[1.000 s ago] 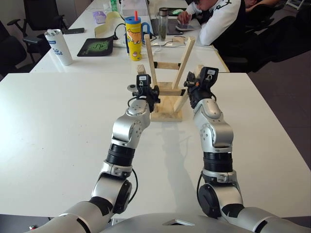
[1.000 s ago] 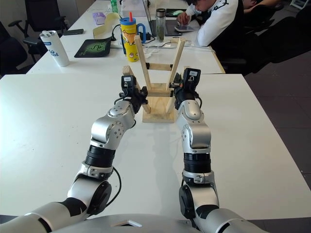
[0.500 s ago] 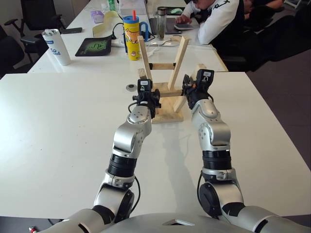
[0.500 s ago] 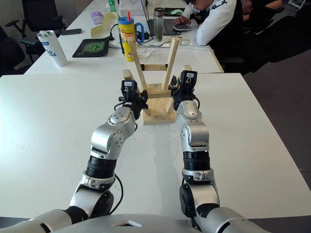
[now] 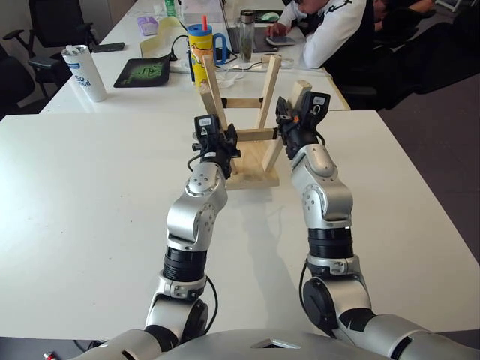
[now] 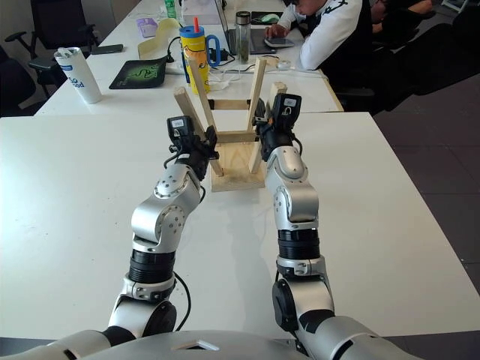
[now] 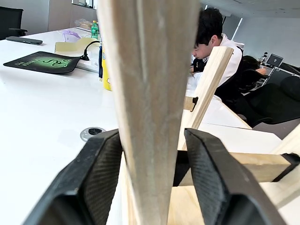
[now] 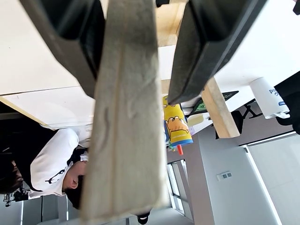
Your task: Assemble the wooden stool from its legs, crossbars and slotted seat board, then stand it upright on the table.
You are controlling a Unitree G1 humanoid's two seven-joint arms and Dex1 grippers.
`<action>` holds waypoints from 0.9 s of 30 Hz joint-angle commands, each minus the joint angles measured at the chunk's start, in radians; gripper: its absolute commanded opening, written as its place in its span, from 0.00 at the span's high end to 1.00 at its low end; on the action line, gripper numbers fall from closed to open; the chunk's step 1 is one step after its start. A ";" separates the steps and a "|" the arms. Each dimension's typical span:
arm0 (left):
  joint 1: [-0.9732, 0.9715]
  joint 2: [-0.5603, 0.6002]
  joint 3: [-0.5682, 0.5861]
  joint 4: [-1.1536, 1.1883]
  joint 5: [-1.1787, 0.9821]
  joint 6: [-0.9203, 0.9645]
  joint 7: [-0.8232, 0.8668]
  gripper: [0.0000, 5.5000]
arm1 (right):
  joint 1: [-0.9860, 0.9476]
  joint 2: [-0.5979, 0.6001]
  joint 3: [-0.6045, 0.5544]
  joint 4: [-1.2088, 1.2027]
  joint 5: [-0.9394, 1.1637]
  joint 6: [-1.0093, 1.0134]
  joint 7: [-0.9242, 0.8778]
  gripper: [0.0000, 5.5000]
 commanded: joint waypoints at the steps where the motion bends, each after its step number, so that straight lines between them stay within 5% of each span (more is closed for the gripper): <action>1: 0.043 -0.049 0.007 0.034 0.001 0.069 0.014 0.58 | -0.027 0.005 0.030 0.011 0.005 0.039 0.016 0.66; 9: 0.084 -0.068 0.106 0.046 -0.009 0.119 0.104 0.58 | -0.002 0.010 0.042 -0.003 0.005 0.057 0.002 0.66; 17: 0.045 -0.004 -0.015 -0.032 0.079 0.003 0.076 0.50 | 0.000 0.011 0.042 -0.011 0.004 0.053 -0.001 0.66; 27: 0.003 0.059 0.012 -0.092 0.200 -0.050 0.082 0.50 | -0.082 -0.015 0.037 -0.060 -0.014 -0.129 0.019 0.66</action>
